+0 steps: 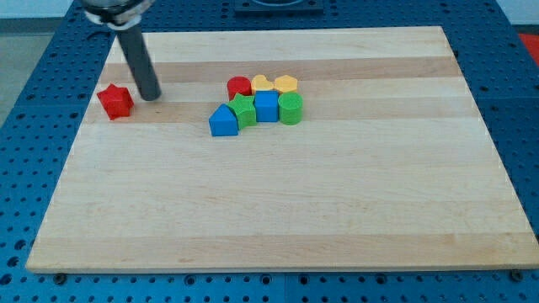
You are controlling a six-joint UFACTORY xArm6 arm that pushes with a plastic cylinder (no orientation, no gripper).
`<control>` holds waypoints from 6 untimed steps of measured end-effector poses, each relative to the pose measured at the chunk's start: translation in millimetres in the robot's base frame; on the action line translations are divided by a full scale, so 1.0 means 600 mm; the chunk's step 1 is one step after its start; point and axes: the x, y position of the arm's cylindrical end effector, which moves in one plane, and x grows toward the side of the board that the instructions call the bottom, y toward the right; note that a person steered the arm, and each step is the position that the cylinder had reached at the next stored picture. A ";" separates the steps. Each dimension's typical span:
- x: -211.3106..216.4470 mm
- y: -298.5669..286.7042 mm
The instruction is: Point at blue triangle
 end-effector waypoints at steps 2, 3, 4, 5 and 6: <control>0.005 -0.073; 0.053 -0.020; 0.106 0.036; 0.137 0.114; 0.145 0.206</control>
